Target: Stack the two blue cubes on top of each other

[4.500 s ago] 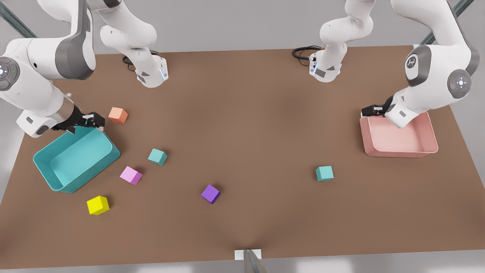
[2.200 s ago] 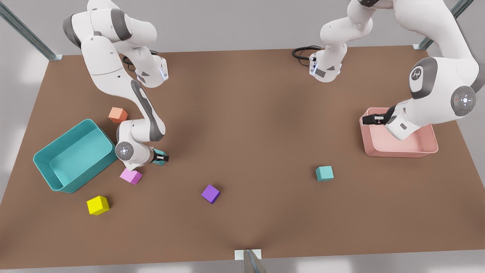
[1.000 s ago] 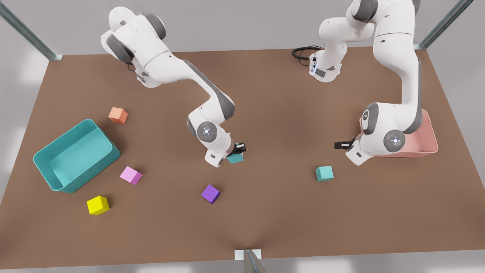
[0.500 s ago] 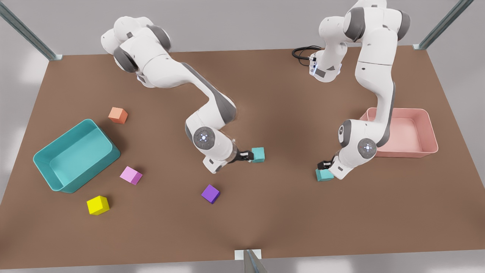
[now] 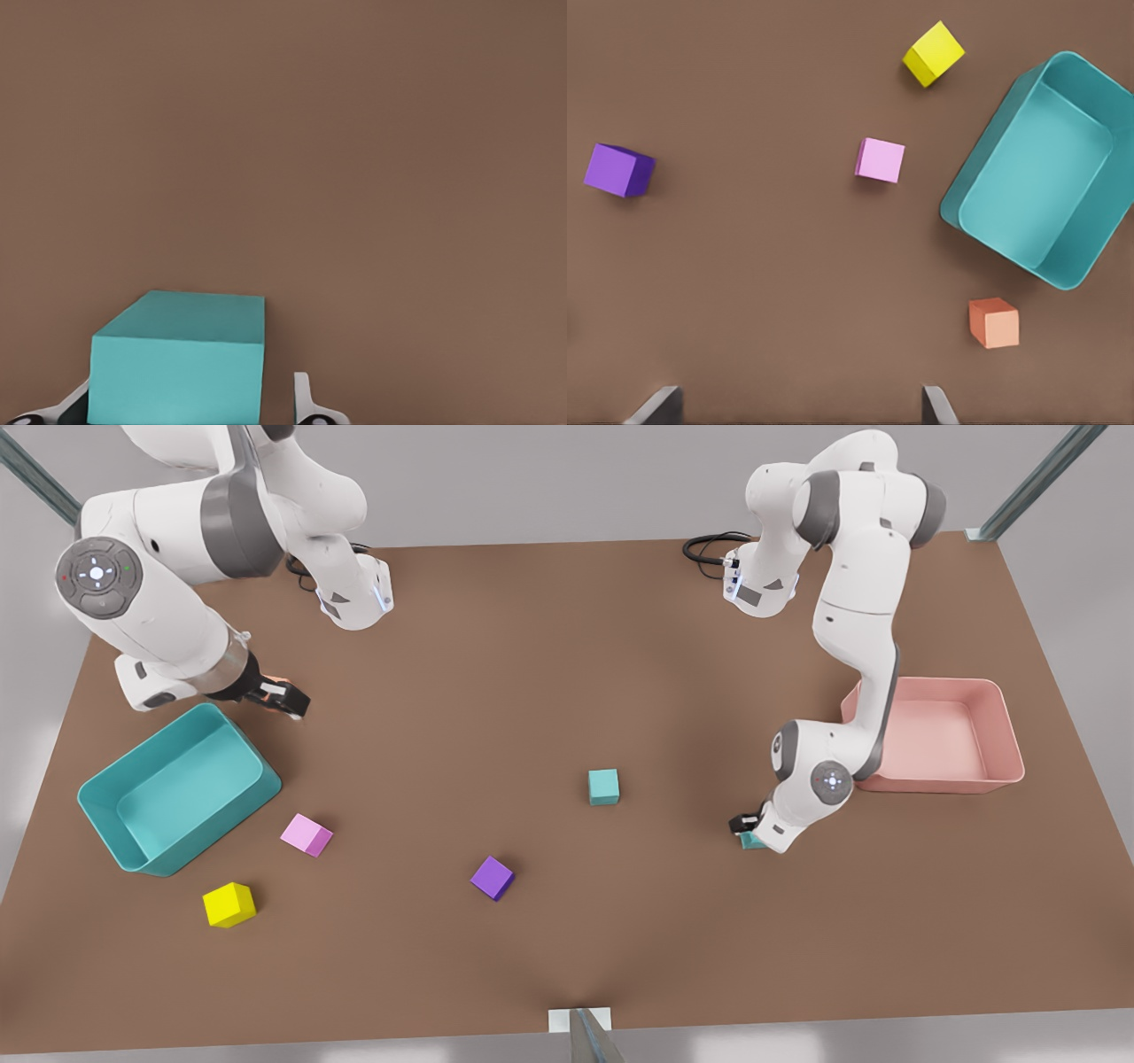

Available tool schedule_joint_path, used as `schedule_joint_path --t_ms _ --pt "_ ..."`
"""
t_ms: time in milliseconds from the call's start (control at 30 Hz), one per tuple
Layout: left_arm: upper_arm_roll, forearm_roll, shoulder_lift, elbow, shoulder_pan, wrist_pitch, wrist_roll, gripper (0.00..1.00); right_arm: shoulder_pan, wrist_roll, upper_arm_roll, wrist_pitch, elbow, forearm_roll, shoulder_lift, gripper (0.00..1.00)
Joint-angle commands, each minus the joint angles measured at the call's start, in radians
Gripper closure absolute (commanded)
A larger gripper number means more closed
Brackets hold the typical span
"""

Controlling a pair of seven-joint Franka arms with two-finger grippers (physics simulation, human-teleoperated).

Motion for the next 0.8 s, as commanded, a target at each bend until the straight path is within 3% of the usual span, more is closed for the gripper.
schedule_joint_path --t_ms 0,233,300,333,367,600,733,767 --pt "0.0 0.001 0.007 0.0 0.0 0.023 -0.057 0.0 0.015 -0.151 0.013 -0.01 -0.023 -0.037 0.005 0.0" --pt "0.005 0.002 0.023 -0.002 -0.003 0.033 -0.057 0.0 0.015 -0.165 0.013 -0.027 -0.021 -0.031 0.02 0.0" --pt "0.005 0.001 0.018 -0.002 -0.008 0.029 -0.058 0.39 0.015 -0.165 0.013 -0.027 -0.021 -0.03 0.023 0.0" --pt "0.005 0.001 0.017 -0.002 -0.011 0.028 -0.058 0.44 0.015 -0.165 0.013 -0.027 -0.023 -0.03 0.023 0.0" --pt "0.005 -0.001 0.017 -0.004 -0.013 0.026 -0.06 0.6 0.015 -0.165 0.013 -0.027 -0.023 -0.03 0.023 0.0" --pt "0.003 0.001 -0.095 0.0 -0.032 -0.073 -0.176 0.62 0.014 -0.166 0.013 -0.035 -0.029 -0.025 0.023 0.0" --pt "-0.003 0.004 -0.148 0.153 -0.263 -0.394 -0.5 0.62 0.014 -0.166 0.013 -0.048 -0.024 -0.025 0.022 0.0" --pt "-0.003 0.002 -0.148 0.167 -0.316 -0.395 -0.547 0.61 0.014 -0.166 0.011 -0.048 -0.027 -0.025 0.022 0.0"
